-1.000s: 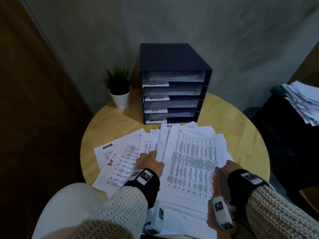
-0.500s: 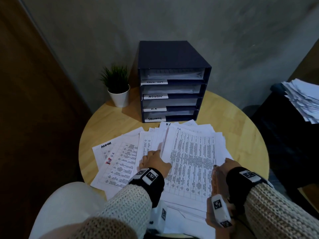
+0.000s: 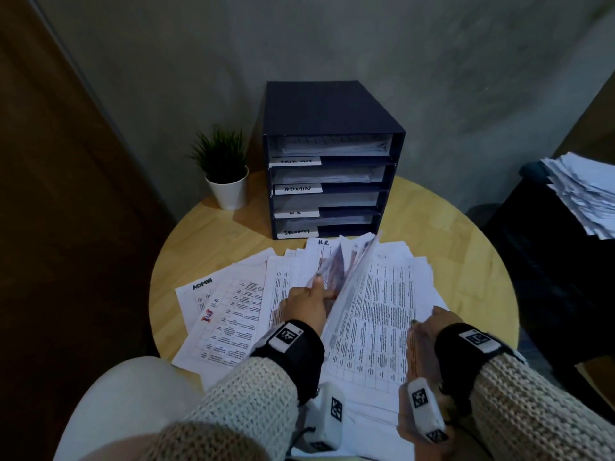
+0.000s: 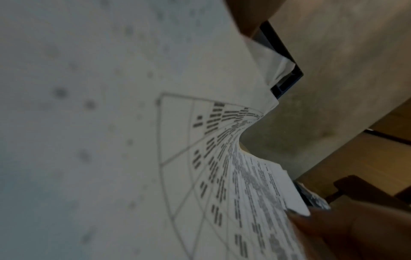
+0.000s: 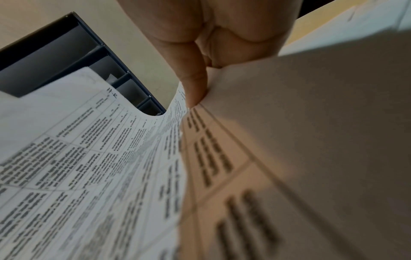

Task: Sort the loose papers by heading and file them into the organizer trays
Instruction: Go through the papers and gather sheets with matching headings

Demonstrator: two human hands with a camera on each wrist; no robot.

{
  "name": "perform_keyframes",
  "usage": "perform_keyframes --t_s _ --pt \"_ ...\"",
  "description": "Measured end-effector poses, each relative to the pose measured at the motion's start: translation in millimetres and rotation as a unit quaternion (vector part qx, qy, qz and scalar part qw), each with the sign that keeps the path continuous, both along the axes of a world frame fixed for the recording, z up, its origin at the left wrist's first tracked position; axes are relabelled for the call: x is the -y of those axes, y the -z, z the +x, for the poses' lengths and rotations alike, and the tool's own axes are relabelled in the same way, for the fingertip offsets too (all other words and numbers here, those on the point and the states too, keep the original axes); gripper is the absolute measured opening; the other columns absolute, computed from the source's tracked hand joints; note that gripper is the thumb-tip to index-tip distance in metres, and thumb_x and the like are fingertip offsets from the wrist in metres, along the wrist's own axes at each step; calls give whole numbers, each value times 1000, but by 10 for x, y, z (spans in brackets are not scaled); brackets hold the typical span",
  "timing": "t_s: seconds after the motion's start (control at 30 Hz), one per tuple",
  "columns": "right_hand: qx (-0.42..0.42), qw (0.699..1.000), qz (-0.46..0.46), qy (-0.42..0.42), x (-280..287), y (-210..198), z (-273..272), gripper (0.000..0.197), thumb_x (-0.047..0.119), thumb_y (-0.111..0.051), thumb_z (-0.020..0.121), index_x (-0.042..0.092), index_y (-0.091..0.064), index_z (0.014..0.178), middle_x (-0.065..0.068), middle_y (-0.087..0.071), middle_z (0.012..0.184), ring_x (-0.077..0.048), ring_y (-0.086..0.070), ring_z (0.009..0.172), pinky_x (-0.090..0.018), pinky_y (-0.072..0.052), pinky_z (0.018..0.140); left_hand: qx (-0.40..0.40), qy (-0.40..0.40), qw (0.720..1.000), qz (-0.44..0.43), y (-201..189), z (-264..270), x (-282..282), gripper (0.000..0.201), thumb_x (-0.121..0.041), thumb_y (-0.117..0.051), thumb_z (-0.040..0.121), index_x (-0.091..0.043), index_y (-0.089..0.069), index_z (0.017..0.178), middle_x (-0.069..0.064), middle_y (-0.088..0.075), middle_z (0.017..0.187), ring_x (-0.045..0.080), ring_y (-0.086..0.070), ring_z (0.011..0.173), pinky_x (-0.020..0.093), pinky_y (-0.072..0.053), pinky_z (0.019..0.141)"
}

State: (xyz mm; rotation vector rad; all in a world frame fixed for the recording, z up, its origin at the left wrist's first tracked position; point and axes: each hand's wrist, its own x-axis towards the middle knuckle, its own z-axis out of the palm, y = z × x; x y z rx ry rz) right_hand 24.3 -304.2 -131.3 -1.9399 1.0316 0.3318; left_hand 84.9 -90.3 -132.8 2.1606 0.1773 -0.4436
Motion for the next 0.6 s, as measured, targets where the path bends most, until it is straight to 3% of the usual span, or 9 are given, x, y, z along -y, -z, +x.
perform_keyframes --t_s 0.1,0.17,0.23,0.3,0.33,0.4,0.47,0.53,0.6 --pt "2 1000 -8 3 -7 -9 -6 60 2 -53 94 0 -25 147 -20 -34 149 -30 -38 136 -27 -39 100 12 7 997 80 -31 -51 -22 44 -56 -37 91 -29 -68 107 -5 -41 133 24 -35 125 38 -27 108" --pt "0 1000 -4 1 -7 -12 -12 59 2 -53 94 1 -26 147 -19 -35 148 -30 -39 136 -24 -40 93 34 22 998 58 35 -17 -48 34 -55 -44 89 -36 -71 95 -9 -54 123 21 -49 115 34 -38 104" --pt "2 1000 3 5 -1 -5 -10 59 2 -53 94 1 -27 146 -19 -36 148 -31 -39 135 -22 -39 89 40 16 999 -17 92 5 -35 19 -48 -50 89 -36 -63 81 -7 -68 94 21 -63 84 32 -53 84" --pt "-2 1000 1 9 6 7 3 59 2 -53 94 1 -27 146 -20 -35 148 -31 -39 136 -26 -39 99 64 -23 994 -86 80 -27 -13 9 -35 -49 94 -29 -52 88 -7 -63 78 20 -57 65 26 -46 62" --pt "-2 1000 4 9 14 17 12 58 1 -53 94 1 -27 146 -20 -35 148 -30 -39 136 -28 -38 101 85 -38 991 -96 55 -42 -7 7 -32 -46 97 -25 -50 96 -6 -60 73 20 -53 62 25 -41 56" --pt "3 1000 10 14 2 19 9 58 1 -52 94 2 -27 146 -20 -35 148 -31 -39 136 -28 -38 102 106 -61 989 -84 22 -36 -15 16 -29 -38 100 -23 -52 106 0 -59 76 22 -54 67 25 -39 60" --pt "2 1000 12 17 -3 0 5 57 1 -51 94 2 -28 146 -20 -36 148 -30 -39 136 -28 -38 103 89 -65 992 -67 66 39 -61 28 -22 -34 101 -18 -61 108 7 -64 92 25 -58 83 27 -42 71" --pt "-11 999 16 32 -31 -24 17 56 2 -49 96 1 -27 147 -19 -35 149 -30 -38 136 -27 -39 101 42 -66 996 -47 147 131 -130 27 -19 -40 99 -13 -65 105 8 -65 105 27 -60 96 26 -45 81" --pt "-9 998 7 69 -55 -64 29 53 12 -42 100 0 -22 148 -17 -27 153 -27 -33 140 -22 -36 100 4 -63 997 -38 202 170 -197 23 -30 -51 94 -14 -64 105 6 -64 116 28 -61 105 29 -48 91"
